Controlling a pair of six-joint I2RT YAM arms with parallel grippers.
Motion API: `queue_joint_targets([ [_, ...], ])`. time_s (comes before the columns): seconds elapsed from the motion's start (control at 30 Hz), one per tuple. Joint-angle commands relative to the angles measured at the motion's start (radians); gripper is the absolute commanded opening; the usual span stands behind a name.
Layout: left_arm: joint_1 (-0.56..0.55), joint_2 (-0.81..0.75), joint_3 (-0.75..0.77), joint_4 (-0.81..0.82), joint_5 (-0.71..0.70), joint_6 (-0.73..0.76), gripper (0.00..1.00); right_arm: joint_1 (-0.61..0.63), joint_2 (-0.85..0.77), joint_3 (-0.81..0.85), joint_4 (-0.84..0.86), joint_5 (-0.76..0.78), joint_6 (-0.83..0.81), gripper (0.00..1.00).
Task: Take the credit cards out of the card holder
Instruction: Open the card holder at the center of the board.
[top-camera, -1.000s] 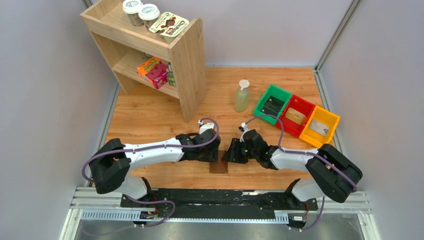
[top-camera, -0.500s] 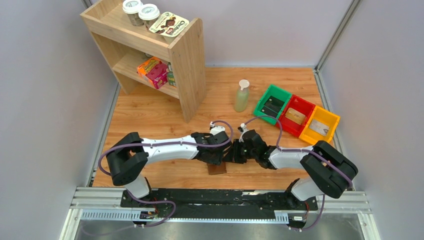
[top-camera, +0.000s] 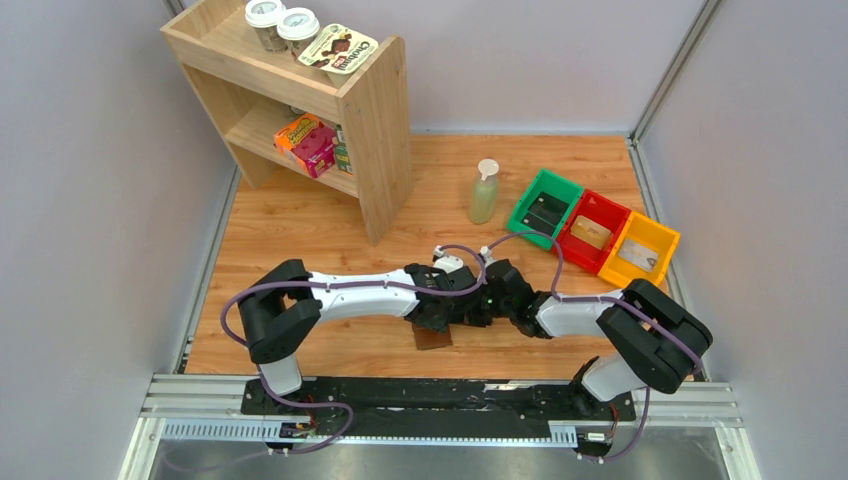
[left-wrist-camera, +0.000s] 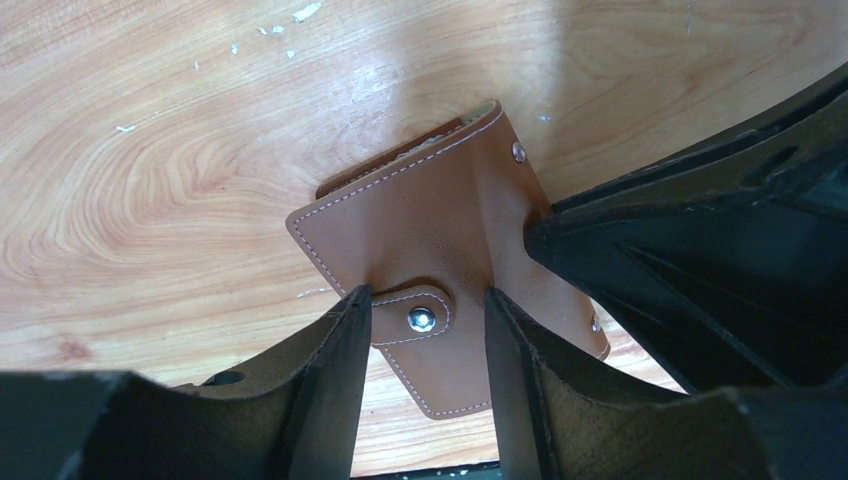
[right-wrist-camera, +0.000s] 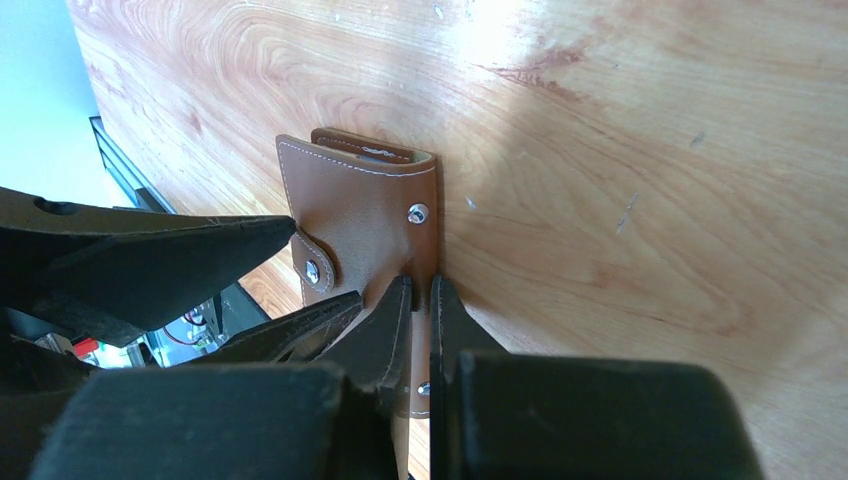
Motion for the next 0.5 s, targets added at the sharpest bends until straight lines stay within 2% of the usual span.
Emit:
queue_joint_targets([
  [0.0, -0.024, 0.045, 0.038, -0.086, -0.028, -0.006, 0.53, 0.000, 0.025, -0.021, -0.048, 0.042, -0.008, 0.00],
  [0.07, -0.026, 0.048, 0.035, -0.090, -0.027, -0.017, 0.50, 0.000, 0.024, -0.021, -0.048, 0.044, -0.008, 0.00],
  [0.27, -0.026, 0.028, 0.020, -0.096, -0.048, -0.026, 0.31, 0.000, 0.016, -0.029, -0.048, 0.050, -0.006, 0.00],
  [0.37, -0.026, 0.023, 0.015, -0.098, -0.061, -0.026, 0.25, 0.000, 0.011, -0.029, -0.050, 0.053, -0.005, 0.00],
  [0.43, -0.026, 0.023, 0.012, -0.098, -0.061, -0.026, 0.17, 0.000, 0.011, -0.030, -0.050, 0.056, -0.003, 0.00],
  [0.47, -0.026, 0.020, 0.008, -0.101, -0.065, -0.031, 0.05, 0.000, 0.008, -0.032, -0.050, 0.058, -0.002, 0.00],
])
